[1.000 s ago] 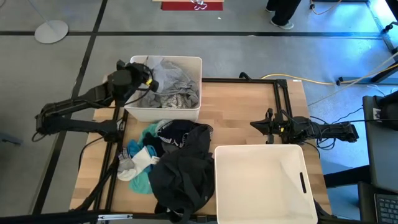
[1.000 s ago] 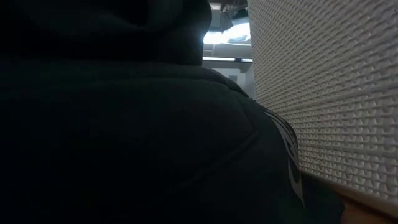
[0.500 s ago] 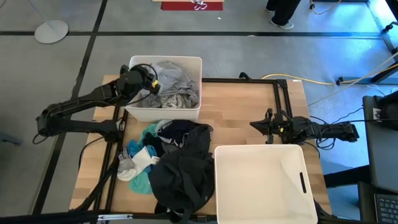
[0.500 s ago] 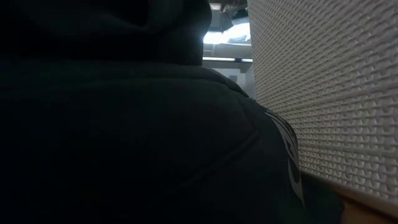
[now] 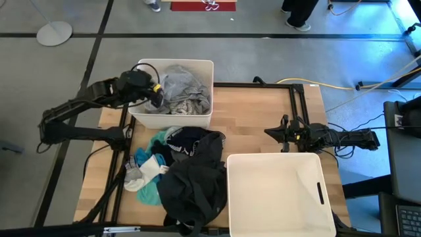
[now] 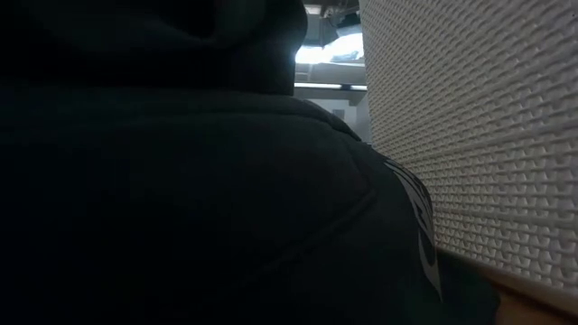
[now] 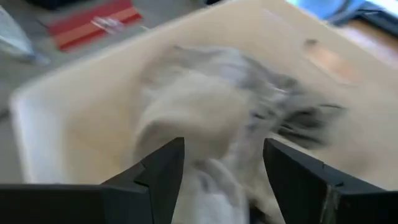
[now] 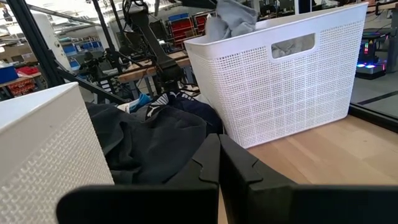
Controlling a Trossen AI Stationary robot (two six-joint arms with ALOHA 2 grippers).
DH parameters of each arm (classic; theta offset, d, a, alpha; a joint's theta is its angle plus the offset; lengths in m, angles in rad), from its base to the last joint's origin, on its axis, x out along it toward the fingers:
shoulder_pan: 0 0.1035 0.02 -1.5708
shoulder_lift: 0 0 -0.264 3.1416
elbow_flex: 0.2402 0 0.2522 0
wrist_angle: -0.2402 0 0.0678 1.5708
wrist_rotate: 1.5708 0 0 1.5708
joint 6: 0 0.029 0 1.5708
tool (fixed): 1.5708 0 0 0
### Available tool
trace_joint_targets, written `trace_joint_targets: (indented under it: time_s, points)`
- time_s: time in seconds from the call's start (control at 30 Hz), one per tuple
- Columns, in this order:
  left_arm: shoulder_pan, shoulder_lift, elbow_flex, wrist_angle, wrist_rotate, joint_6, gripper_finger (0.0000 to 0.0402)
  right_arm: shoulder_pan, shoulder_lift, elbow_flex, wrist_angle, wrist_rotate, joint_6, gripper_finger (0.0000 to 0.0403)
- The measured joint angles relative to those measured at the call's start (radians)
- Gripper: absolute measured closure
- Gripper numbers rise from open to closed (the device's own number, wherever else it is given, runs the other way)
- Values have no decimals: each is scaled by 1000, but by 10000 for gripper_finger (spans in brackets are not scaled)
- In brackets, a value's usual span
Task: Sort clothes
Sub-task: Put the white socks into the top left laundry bin
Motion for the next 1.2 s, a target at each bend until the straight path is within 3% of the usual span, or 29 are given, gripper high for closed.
trace_joint_targets:
  time_s: [0.27,0.8,1.2]
  points:
    - [-164,6,30,-189,198,-208,192,0,1,0,0,0,0,400]
    - [-529,78,29,-459,221,-636,192,0,1,0,0,0,0,400]
    - [-807,255,14,-471,222,-819,192,0,1,0,0,0,0,400]
